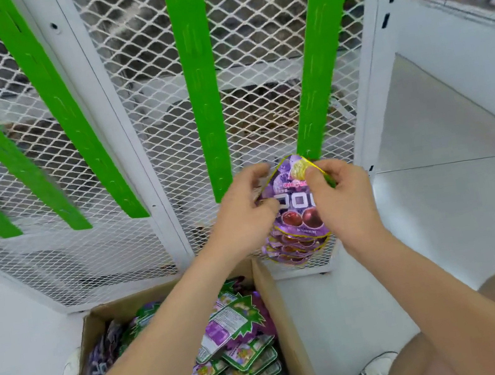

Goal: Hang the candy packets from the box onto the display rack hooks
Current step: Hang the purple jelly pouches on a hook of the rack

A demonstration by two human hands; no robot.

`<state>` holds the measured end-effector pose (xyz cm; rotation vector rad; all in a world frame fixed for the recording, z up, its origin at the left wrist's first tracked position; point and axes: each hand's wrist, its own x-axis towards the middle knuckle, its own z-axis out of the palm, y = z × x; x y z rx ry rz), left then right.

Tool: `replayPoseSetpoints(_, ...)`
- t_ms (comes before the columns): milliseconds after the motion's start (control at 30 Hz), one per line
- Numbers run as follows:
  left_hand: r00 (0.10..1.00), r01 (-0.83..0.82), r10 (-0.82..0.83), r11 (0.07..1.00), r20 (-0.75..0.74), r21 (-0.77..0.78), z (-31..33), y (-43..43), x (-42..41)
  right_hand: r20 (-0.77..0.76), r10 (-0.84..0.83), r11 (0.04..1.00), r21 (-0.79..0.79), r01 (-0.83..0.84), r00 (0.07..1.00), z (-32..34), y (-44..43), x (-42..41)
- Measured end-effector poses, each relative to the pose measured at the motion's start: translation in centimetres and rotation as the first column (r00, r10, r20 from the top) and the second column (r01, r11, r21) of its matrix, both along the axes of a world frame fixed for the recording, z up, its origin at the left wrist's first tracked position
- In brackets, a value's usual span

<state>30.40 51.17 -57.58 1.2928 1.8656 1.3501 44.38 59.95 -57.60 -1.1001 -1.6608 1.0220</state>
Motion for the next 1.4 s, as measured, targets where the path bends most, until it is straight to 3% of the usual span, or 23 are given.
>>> replayPoseSetpoints(233, 0.984, 0.084, -0.100, 0.990, 0.146, 0.116, 3.5, 4.9, 1.7, 0.003, -0.119, 0.983, 0.143, 0.117, 0.993, 2.2, 2.5, 1.0)
replayPoseSetpoints(433, 0.968, 0.086, -0.107, 0.991, 0.227, 0.102, 4.7, 6.2, 1.8, -0.099, -0.111, 0.984, 0.129, 0.124, 0.989, 3.4, 3.3, 0.8)
replayPoseSetpoints(1000, 0.959, 0.142, -0.170, 0.981, 0.227, 0.135, 4.0, 6.9, 1.5, 0.058, -0.209, 0.972, 0.121, 0.201, 0.976, 3.0, 2.9, 1.4)
replayPoseSetpoints(1133, 0.973, 0.170, -0.193, 0.970, 0.123, 0.175, 3.4, 6.8, 0.8, 0.188, -0.161, 0.977, 0.170, 0.129, 0.969, 2.1, 3.1, 1.6)
replayPoseSetpoints(1233, 0.987, 0.153, -0.144, 0.976, -0.069, 0.156, 2.3, 6.4, 0.1, 0.178, -0.172, 0.975, 0.175, 0.140, 0.969, 1.4, 3.0, 1.7)
replayPoseSetpoints(1333, 0.945, 0.055, -0.001, 0.987, -0.328, 0.154, 0.8, 5.2, -0.2, 0.121, -0.252, 0.911, 0.364, 0.193, 0.960, 1.0, 1.6, 1.5)
replayPoseSetpoints(1400, 0.877, -0.031, 0.123, 0.979, -0.464, 0.201, -0.3, 3.7, -0.5, 0.141, -0.142, 0.882, 0.467, 0.060, 0.980, 0.6, -0.1, 0.9)
